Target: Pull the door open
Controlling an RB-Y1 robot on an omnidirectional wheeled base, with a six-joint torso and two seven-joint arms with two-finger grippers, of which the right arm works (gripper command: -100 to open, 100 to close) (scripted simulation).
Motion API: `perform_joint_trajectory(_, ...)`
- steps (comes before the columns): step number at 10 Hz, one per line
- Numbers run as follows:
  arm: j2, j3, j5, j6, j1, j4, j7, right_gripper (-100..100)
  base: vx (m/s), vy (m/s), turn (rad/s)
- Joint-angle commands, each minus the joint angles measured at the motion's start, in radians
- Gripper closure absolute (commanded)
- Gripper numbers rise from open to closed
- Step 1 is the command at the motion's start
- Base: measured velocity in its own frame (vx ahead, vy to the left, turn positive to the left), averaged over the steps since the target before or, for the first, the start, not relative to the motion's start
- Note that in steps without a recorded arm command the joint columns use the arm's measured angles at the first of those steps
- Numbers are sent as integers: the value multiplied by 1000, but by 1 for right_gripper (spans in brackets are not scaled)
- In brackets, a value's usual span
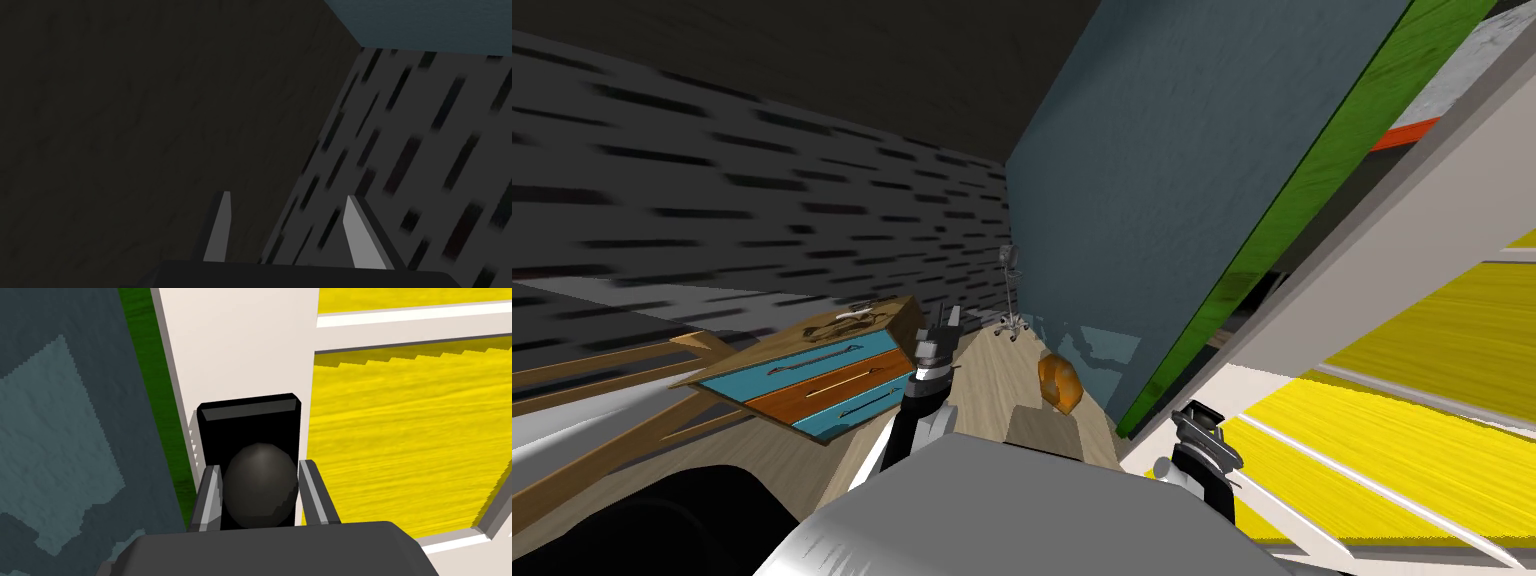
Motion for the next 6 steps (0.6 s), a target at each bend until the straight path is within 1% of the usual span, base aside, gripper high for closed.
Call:
perform_joint_trajectory(1, -4, 10, 9, 5, 12, -15, -8, 100, -130, 143, -32)
perform_joint_trajectory(2, -9, 23, 21, 7, 17, -21, -23, 100, -162, 124, -29)
perform_joint_trajectory(3, -15, 37, 34, 10, 22, -27, -39, 100, -177, 82, -5)
perform_joint_trajectory(4, -15, 37, 34, 10, 22, -27, -39, 100, -118, 37, 11)
perform_joint_trajectory(5, -24, 61, 58, 16, 32, -37, -66, 100, -103, 17, 29)
perform_joint_trajectory(6, -24, 61, 58, 16, 32, -53, -66, 100, -77, 3, 3)
